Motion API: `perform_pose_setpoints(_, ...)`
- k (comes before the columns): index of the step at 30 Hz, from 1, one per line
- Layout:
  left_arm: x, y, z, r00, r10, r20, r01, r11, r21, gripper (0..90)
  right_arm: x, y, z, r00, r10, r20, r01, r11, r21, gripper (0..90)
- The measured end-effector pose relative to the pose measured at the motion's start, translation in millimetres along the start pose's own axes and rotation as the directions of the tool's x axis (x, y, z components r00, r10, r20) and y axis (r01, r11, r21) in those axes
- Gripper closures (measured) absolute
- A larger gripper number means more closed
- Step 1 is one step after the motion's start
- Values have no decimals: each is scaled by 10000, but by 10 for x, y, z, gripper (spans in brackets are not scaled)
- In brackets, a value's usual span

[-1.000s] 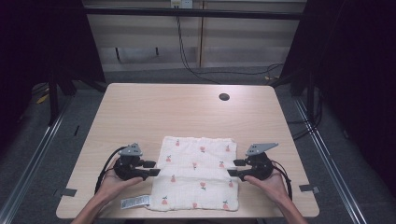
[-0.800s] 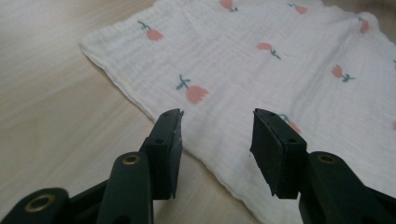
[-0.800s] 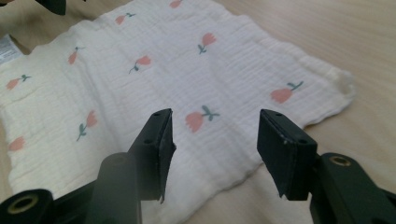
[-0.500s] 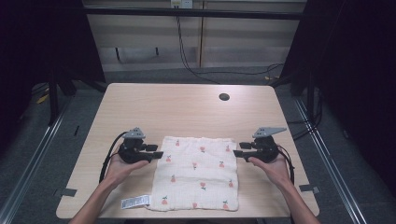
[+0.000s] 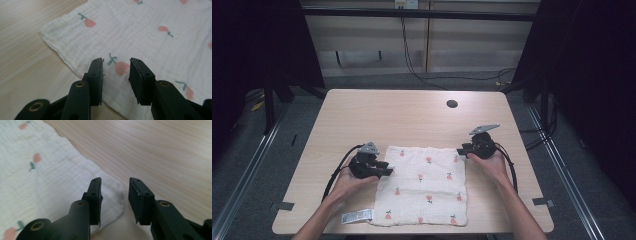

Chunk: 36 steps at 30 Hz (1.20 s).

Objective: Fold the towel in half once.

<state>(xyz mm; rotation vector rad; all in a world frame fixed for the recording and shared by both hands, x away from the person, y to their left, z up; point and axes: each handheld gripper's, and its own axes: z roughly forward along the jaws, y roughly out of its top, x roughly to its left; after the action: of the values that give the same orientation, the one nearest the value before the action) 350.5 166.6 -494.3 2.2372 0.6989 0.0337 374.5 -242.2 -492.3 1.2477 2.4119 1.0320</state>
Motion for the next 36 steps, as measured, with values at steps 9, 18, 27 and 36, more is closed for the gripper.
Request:
perform_pose_setpoints(9,-28,-27,20,10000,81,-22,-81,9998,202,616,-12,-22,89,9997,-61,227,56,9998,186,715)
perform_pose_setpoints(18,156,136,-88,9975,-597,-374,572,9964,-631,628,-25,-10,111,10000,83,50,-83,9999,86,877)
perform_pose_setpoints(27,511,237,67,9924,-1042,-658,975,9904,-975,663,-27,-23,90,9998,176,-9,-176,9998,11,876)
perform_pose_setpoints(36,605,260,215,9864,-1126,-1194,1044,9918,-733,573,-97,-51,9,9989,433,-187,-438,9986,-312,873)
